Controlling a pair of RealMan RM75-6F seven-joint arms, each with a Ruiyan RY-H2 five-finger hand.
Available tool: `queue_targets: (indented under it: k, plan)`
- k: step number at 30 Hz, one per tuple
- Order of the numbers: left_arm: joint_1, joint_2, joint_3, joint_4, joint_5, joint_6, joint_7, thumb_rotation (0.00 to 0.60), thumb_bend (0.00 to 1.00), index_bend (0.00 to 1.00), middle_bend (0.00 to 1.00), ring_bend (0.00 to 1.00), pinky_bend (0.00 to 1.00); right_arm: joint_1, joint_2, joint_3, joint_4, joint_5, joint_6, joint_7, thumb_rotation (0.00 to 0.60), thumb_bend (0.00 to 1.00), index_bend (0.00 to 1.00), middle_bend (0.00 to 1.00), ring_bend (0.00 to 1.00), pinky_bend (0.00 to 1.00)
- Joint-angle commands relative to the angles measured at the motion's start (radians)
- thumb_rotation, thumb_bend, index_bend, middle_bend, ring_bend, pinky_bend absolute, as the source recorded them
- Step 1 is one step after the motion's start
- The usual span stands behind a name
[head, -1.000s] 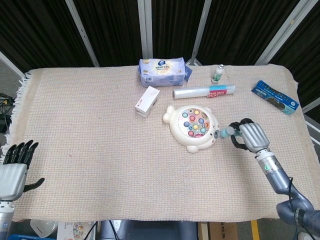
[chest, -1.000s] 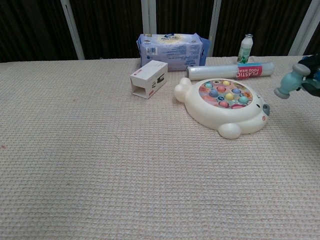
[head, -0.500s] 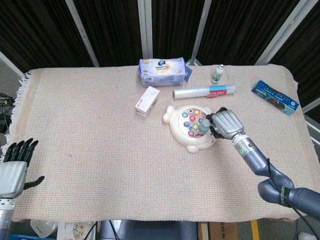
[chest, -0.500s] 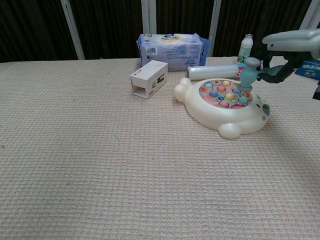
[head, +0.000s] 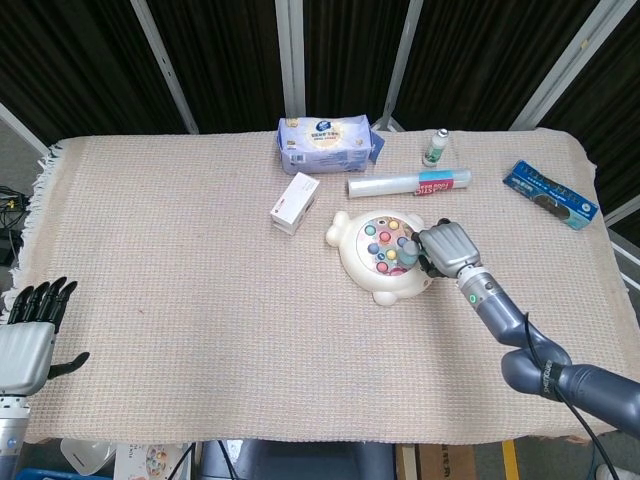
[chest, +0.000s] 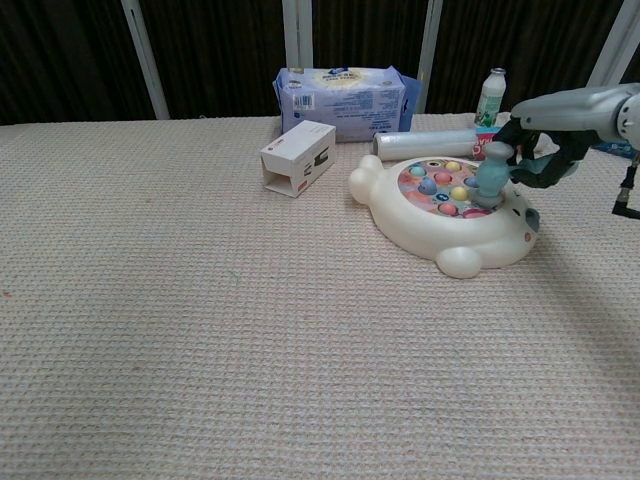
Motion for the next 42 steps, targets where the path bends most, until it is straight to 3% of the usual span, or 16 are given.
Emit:
queue_targets:
  k: [1,9,21,27,35,42]
  plan:
    - [0.000,0.000,0.000,-0.001,0.001,0.001,0.001,0.600,0.13,0.00,0.00,0.00,0.00,0.001,0.004,0.000,-0.007,0.000,0.009,0.001,0.600,0.73,0.91,0.77,0.53,0.25]
    - [0.002,-0.003,0.003,0.003,0.002,0.005,-0.005,0.600,0.13,0.00,0.00,0.00,0.00,0.000,0.045,0.001,-0.056,0.002,0.041,-0.005,0.600,0.73,0.92,0.77,0.53,0.25]
    - [0.001,-0.005,0.005,0.005,-0.004,0.003,-0.004,0.600,0.13,0.00,0.00,0.00,0.00,0.018,0.006,-0.027,-0.010,0.033,0.019,-0.020,0.600,0.73,0.92,0.77,0.53,0.25]
    - [0.003,-0.004,0.004,0.008,-0.006,0.007,-0.009,0.600,0.13,0.00,0.00,0.00,0.00,0.013,0.031,-0.023,-0.045,0.025,0.051,-0.018,0.600,0.73,0.93,0.77,0.53,0.25]
    - [0.006,-0.004,0.007,0.013,0.004,0.015,-0.023,0.600,0.13,0.00,0.00,0.00,0.00,-0.045,0.125,-0.029,-0.136,-0.007,0.125,0.017,0.600,0.73,0.93,0.77,0.53,0.25]
    - [0.011,-0.003,0.012,0.015,0.003,0.018,-0.028,0.600,0.13,0.00,0.00,0.00,0.00,-0.133,0.113,-0.078,-0.087,-0.072,0.167,0.123,0.600,0.73,0.91,0.77,0.52,0.25]
